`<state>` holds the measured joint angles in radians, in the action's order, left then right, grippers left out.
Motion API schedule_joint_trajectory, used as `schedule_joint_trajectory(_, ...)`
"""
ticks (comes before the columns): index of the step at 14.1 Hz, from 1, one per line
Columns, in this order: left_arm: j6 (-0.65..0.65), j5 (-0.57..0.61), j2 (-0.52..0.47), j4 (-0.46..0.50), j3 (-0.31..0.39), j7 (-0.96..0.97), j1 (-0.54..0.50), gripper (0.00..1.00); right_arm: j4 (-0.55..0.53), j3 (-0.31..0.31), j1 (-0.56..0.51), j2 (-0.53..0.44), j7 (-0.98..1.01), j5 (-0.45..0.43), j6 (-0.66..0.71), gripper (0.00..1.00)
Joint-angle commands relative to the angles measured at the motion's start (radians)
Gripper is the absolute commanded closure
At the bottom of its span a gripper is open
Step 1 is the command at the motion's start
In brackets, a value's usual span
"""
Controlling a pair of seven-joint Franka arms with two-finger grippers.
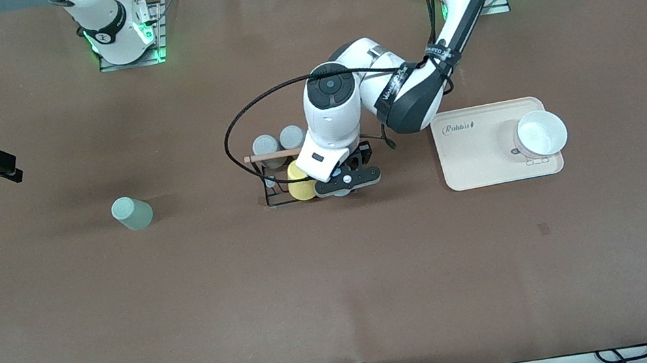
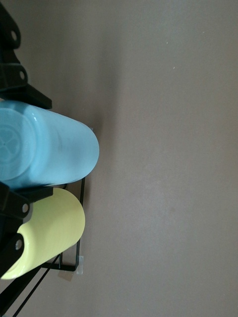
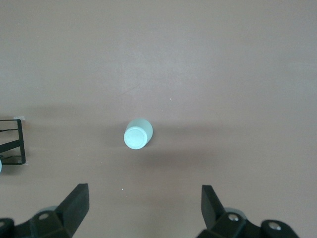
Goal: Hang scattered cups on rack with three cups
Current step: 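Hang the light blue cup on the rack beside the yellow cup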
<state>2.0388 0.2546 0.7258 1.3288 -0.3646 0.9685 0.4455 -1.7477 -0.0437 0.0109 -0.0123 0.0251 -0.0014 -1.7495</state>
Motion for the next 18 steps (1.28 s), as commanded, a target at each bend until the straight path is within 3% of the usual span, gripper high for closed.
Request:
schedule_joint_trajectory(1,0.003,0.029,0.015,-0.007,0.004,0.013,0.018,0.82,0.005,-0.002,0.006,-0.003,0.013,-0.012,0.01,0.0)
schedule_joint_trajectory(7,0.02,0.029,0.023,0.01,0.006,0.01,0.022,0.82,0.007,-0.002,0.008,-0.005,0.013,-0.014,0.01,0.0)
schedule_joint_trajectory(9,0.023,0.029,0.023,0.015,0.006,0.01,0.021,0.77,0.007,-0.002,0.008,-0.005,0.013,-0.014,0.012,0.0)
schedule_joint_trajectory(10,0.023,0.028,0.021,0.015,0.006,0.012,0.018,0.66,0.007,-0.001,0.008,-0.003,0.013,-0.014,0.012,0.0)
schedule_joint_trajectory(11,0.021,0.029,0.021,0.016,0.006,0.012,0.015,0.18,0.007,-0.001,0.008,-0.003,0.013,-0.015,0.012,0.0)
schedule_joint_trajectory(12,0.021,0.029,0.017,0.015,0.006,0.009,0.016,0.0,0.007,-0.001,0.008,0.0,0.013,-0.015,0.012,0.0)
schedule_joint_trajectory(16,-0.057,0.029,-0.032,0.0,0.006,0.003,-0.01,0.0,0.005,-0.001,0.008,0.008,0.013,-0.017,0.008,0.0)
schedule_joint_trajectory(18,-0.158,0.029,-0.121,-0.003,0.006,-0.007,-0.051,0.0,0.004,-0.001,0.012,0.015,0.013,-0.023,0.013,0.0)
